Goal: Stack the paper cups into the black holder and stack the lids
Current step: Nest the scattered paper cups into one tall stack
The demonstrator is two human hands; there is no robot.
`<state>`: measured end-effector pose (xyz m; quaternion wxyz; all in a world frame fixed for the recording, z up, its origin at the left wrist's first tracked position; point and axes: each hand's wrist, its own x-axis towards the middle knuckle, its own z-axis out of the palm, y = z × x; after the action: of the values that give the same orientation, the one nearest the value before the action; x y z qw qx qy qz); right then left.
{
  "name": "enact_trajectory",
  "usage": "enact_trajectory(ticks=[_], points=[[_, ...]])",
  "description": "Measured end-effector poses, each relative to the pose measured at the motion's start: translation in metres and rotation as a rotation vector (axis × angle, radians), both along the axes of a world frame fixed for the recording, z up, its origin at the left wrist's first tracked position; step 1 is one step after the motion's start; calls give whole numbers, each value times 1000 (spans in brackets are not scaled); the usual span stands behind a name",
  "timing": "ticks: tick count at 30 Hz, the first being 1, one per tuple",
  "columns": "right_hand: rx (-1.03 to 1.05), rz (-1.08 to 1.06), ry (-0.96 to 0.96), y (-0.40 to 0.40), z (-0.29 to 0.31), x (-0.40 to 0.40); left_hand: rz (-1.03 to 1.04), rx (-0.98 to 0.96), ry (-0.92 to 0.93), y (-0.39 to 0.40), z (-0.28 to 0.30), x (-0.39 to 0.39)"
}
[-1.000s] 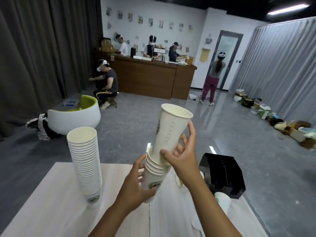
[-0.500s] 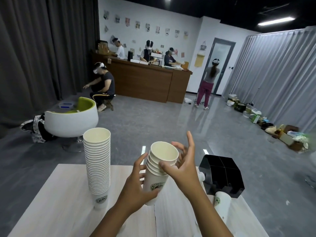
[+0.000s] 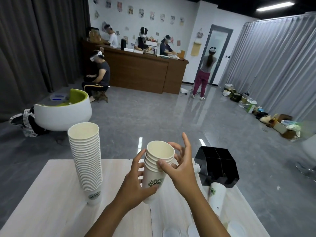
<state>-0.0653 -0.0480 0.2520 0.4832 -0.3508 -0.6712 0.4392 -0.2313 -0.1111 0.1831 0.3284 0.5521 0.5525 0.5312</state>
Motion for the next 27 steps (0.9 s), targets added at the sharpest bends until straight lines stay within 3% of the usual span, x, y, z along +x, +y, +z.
enact_trajectory(ticks=[11, 15, 27], points=[[-175, -23, -58, 76, -55, 45, 74, -94, -41, 68, -31, 28], [-268, -49, -178, 131, -96, 79, 133, -108, -33, 99, -42, 24], [-334, 139, -517, 240, -186, 106, 200, -184, -42, 176, -79, 37]])
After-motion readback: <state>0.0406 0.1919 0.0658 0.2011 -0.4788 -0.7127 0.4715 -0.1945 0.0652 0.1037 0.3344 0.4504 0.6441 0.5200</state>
